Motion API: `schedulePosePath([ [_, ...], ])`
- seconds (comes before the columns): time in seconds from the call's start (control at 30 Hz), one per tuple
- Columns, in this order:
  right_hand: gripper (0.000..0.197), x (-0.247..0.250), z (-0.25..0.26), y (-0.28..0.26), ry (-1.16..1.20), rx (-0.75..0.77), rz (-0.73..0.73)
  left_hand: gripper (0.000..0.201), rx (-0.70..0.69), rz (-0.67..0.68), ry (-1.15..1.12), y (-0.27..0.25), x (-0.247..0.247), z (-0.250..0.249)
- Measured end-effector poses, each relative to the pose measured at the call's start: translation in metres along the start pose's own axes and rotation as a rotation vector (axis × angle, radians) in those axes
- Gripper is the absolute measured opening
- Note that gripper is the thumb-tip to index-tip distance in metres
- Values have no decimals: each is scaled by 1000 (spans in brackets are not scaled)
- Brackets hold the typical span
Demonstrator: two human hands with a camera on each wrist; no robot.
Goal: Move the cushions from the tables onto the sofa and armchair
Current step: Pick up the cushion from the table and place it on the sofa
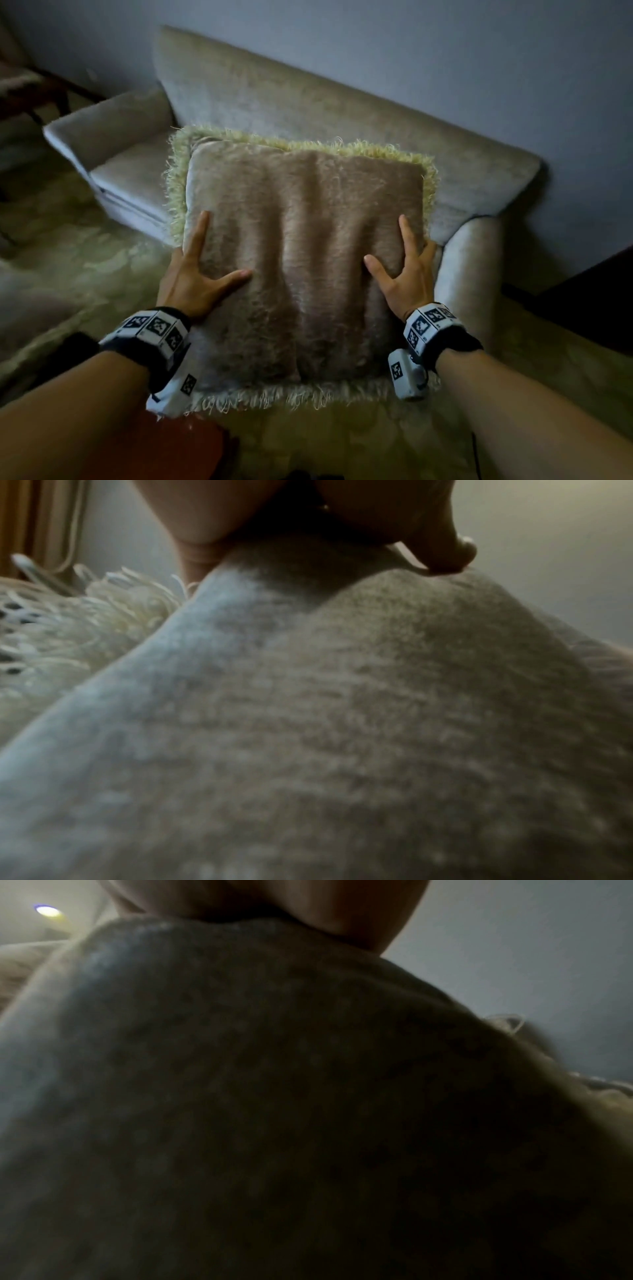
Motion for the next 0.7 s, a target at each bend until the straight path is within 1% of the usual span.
schedulePosePath([
  [0.13,89,44,-36,38,31,-30,-79,113,-84,49,14,46,-37,-64],
  [0.23,90,64,-62,65,32,-91,-134,114,-132,81,64,84,-69,-97],
  [0.4,90,83,-105,123,-17,-171,-196,123,-210,196,12,172,-139,-136],
  [0.5,92,91,-132,163,-46,-214,-257,123,-260,255,11,229,-186,-162],
  [0.6,96,96,-163,203,-11,-240,-288,122,-278,273,22,273,-224,-187],
  [0.7,97,102,-191,235,8,-282,-304,124,-338,289,24,313,-258,-215],
])
Point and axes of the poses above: each hand's wrist, its own y-axis towards the middle knuckle, its own x-axis out of the back of the hand, z = x × y, the point moved 7 cm from there along y, towards the middle knuckle, and after that the axes turned 12 degrees about y, right-handed, at the moved point
